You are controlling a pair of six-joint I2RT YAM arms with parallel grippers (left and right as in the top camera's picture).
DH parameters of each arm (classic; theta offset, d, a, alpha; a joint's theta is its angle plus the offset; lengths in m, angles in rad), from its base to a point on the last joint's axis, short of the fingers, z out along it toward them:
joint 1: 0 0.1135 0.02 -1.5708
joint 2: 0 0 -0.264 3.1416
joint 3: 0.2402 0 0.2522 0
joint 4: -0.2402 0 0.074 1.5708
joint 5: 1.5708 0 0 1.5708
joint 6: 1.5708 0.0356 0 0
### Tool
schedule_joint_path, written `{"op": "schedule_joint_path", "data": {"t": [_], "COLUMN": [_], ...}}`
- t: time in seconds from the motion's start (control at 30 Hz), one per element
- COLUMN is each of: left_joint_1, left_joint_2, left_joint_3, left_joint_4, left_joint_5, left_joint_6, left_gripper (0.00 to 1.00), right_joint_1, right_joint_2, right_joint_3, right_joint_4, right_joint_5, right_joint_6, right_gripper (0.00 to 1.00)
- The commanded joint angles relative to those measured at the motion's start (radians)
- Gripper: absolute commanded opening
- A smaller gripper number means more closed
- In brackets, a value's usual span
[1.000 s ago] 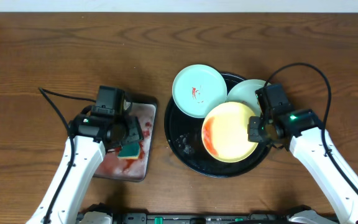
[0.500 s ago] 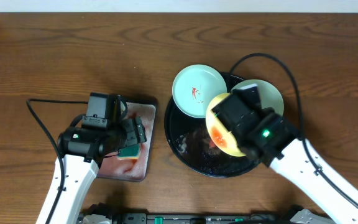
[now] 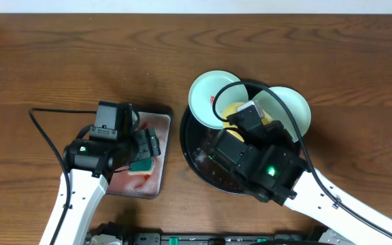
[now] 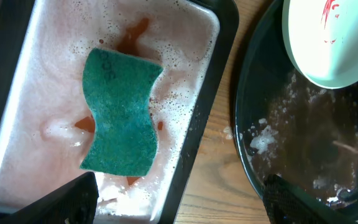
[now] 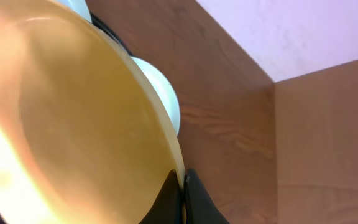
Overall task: Clean dirty plates on tray and stack at the side
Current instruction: 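Lift the yellow plate with the right gripper and tilt it upright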
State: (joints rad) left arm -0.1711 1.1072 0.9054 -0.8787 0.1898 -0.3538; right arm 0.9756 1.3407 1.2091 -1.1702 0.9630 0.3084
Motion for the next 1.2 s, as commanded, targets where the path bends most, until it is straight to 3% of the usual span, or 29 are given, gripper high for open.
{"op": "schedule_joint_path", "data": {"t": [0.0,1.17], "left_joint_1": [0.005,0.005], "left_joint_2": [-0.001,-0.001], "left_joint_3": [0.026,0.026], "left_joint_4": [-0.002,-0.002], "left_joint_5": [0.008,0.008], "left_joint_6": [0.013,0.013], "left_gripper": [0.85,0.85], "right_joint_1": [0.039,0.113], "right_joint_2": [-0.014,-0.015], "right_joint_3": [0.023,0.023], "right_joint_4": [-0.001,-0.014], "right_joint_5": [0.076,0.162], "right_joint_6": [-0.048,-0.089], "right_gripper": [0.01,0.01]}}
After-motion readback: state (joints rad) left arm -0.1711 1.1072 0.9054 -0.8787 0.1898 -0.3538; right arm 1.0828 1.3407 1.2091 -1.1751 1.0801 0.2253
